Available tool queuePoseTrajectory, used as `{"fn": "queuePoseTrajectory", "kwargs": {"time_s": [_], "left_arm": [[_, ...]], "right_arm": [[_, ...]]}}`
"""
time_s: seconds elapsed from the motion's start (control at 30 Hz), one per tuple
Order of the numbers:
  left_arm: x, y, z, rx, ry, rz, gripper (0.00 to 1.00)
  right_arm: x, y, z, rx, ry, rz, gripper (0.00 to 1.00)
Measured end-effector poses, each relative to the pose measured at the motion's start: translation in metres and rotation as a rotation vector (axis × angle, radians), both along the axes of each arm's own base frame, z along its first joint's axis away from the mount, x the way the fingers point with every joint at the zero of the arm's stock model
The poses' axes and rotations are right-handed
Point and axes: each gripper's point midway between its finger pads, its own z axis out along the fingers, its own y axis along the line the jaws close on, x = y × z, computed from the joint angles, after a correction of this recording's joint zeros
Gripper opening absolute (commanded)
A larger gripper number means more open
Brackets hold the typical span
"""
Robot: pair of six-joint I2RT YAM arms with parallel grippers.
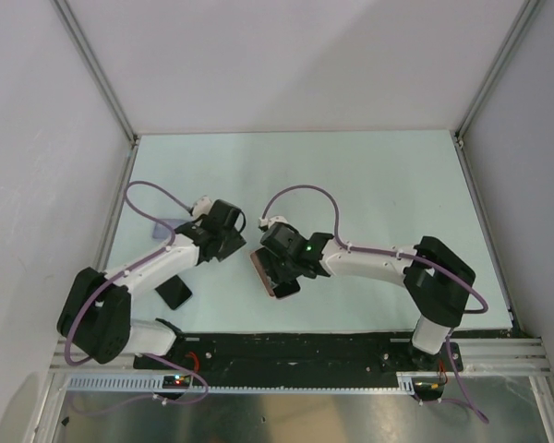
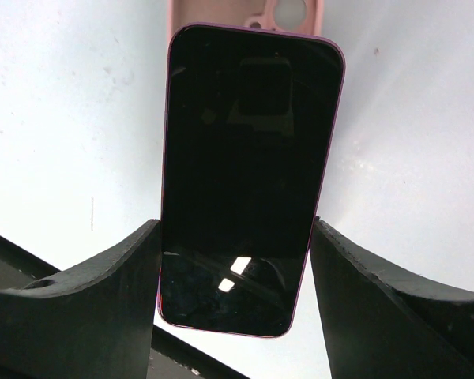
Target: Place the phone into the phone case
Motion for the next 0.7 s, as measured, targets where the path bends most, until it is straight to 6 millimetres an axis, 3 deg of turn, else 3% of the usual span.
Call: {"fn": "queuePoseTrajectory", "kwargs": {"time_s": [0.13,0.33,0.7], "left_arm": [[0.004,0.009,0.004,0.010,-0.011,0.004,0.46],[0.002,0.007,0.003,0.012,-0.001,-0.036,0.46],[0.005,-0.001,0.006,-0.011,-0.016,-0.076,0.45]], "right_arm": [[0.003,0.014,0.000,0.006,-0.003,0.012,0.29],[0.006,0.024,-0.009,-0.013,0.003,0.022,0.29],[0.008,0.023,-0.023,-0.060,0.019,0.019,0.30]]}}
